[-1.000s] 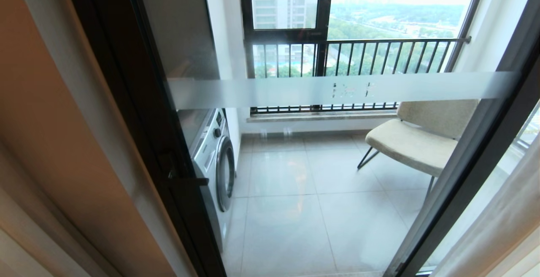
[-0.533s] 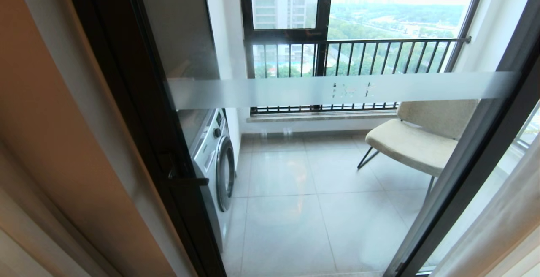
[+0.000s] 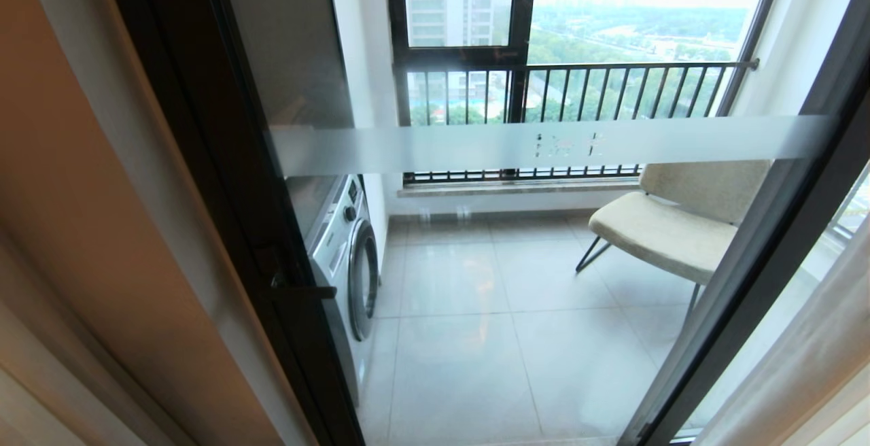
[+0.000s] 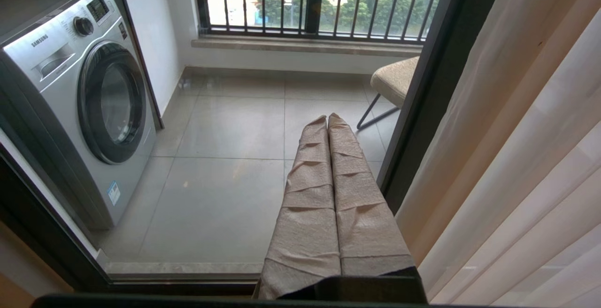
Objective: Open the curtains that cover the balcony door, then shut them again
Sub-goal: Pull the inner curtains open on both sides
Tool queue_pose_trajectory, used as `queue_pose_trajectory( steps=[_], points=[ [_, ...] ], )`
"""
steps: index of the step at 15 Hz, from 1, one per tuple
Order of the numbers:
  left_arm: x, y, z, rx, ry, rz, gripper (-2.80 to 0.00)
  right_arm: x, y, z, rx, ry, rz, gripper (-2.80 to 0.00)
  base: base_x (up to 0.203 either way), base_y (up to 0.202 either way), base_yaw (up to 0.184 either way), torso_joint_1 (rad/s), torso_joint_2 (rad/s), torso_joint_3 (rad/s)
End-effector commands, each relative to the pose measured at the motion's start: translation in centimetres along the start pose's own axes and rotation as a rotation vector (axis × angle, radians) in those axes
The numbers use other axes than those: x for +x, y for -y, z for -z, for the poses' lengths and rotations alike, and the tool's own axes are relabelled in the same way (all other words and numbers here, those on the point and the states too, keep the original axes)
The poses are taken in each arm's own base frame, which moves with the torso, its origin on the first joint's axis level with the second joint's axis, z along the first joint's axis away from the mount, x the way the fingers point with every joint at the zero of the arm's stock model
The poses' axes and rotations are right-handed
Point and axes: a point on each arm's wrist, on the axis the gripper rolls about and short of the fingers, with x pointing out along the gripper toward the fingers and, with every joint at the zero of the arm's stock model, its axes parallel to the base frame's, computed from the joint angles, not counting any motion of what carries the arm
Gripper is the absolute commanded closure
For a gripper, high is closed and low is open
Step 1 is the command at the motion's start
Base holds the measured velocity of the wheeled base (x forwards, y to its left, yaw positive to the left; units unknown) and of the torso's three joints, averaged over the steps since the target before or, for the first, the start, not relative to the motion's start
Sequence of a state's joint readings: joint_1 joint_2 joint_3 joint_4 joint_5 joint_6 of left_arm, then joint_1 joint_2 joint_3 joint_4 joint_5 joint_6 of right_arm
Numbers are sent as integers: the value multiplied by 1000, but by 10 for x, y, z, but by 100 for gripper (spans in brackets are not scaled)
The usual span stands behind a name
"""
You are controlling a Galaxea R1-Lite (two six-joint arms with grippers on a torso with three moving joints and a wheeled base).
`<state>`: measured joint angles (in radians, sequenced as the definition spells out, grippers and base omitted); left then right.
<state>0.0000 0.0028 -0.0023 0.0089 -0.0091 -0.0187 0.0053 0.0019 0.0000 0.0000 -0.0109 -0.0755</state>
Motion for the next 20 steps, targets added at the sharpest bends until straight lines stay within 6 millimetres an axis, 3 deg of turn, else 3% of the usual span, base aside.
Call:
queue_pose_trajectory(
  steps=[1, 9, 20],
  points=[
    [0, 0, 0, -1, 3, 0, 0, 0, 0, 0, -1, 0, -1, 0, 0, 0, 0, 0, 0, 0],
    [0, 0, 0, 0, 3, 0, 0, 0, 0, 0, -1, 0, -1, 0, 1, -17, 3, 1, 0, 1],
    [0, 0, 0, -1, 3, 0, 0, 0, 0, 0, 61, 0, 2, 0, 0, -184, 2, 2, 3, 2]
  ],
)
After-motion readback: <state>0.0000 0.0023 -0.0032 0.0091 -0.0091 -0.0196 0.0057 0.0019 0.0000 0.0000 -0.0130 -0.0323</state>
